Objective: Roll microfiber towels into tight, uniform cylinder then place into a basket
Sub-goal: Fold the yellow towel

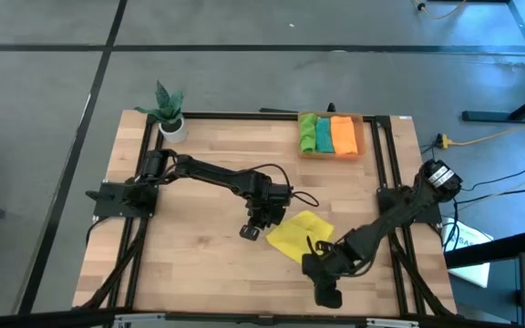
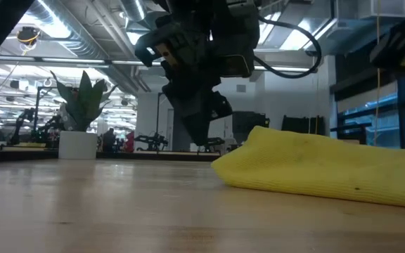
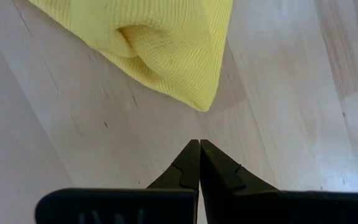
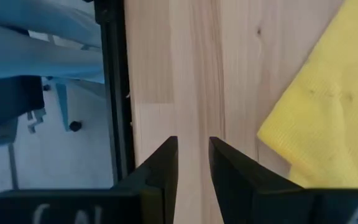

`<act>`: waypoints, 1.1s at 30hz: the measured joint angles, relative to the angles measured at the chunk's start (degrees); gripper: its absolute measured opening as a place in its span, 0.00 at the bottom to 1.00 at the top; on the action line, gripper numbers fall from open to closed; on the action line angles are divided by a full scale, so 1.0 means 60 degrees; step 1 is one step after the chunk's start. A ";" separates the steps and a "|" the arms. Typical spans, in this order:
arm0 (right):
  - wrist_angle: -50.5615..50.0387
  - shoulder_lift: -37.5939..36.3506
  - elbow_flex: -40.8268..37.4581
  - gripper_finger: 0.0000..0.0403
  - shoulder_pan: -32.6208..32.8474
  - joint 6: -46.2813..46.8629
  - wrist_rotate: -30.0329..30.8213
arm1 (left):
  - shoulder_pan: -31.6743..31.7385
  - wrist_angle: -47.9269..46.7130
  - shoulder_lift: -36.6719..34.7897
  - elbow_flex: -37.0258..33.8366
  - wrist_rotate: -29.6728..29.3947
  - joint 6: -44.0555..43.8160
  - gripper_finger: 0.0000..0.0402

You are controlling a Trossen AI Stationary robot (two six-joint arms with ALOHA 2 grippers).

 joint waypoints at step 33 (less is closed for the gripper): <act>0.0449 0.1088 -0.0368 0.40 -0.0306 -0.3423 0.2041 | 0.0039 -0.0317 -0.0011 0.0000 0.0007 0.0346 0.00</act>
